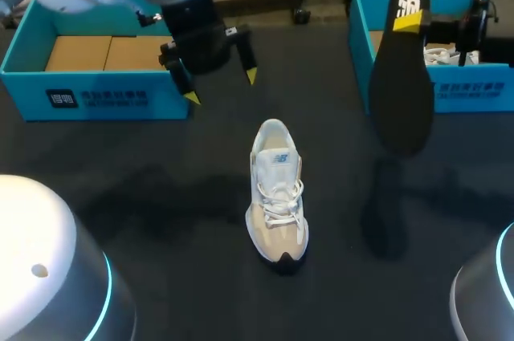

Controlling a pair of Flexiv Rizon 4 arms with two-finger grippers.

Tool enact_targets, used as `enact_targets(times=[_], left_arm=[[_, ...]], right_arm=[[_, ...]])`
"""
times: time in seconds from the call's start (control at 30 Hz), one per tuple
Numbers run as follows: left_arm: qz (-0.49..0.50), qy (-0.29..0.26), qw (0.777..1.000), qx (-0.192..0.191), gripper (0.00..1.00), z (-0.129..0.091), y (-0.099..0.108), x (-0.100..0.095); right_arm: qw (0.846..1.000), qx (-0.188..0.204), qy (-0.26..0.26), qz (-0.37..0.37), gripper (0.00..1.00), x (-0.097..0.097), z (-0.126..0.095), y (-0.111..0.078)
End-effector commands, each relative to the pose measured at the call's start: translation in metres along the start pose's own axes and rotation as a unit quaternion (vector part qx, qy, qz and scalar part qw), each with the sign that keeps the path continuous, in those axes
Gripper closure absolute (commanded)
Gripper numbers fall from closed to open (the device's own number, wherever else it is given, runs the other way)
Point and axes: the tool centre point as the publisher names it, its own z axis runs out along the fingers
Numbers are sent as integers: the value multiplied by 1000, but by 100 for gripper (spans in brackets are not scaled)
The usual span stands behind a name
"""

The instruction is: Take the shoe out of the shoebox, open the shoe tongue, remove and reinsert the insole, then place the shoe into the shoebox

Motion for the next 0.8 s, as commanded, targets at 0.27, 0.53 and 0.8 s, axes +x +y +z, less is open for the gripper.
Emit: enact_targets(times=[0.27,0.53,0.8], left_arm=[[0,-101,995,-1,0,1,0,4],[24,-231,973,15,0,-24,16,1],[48,-312,949,16,0,-48,26,-1]], right_arm=[[998,23,-2,58,100,-15,45,19],[996,22,8,84,100,-14,80,29],[995,31,6,95,100,-5,103,42]])
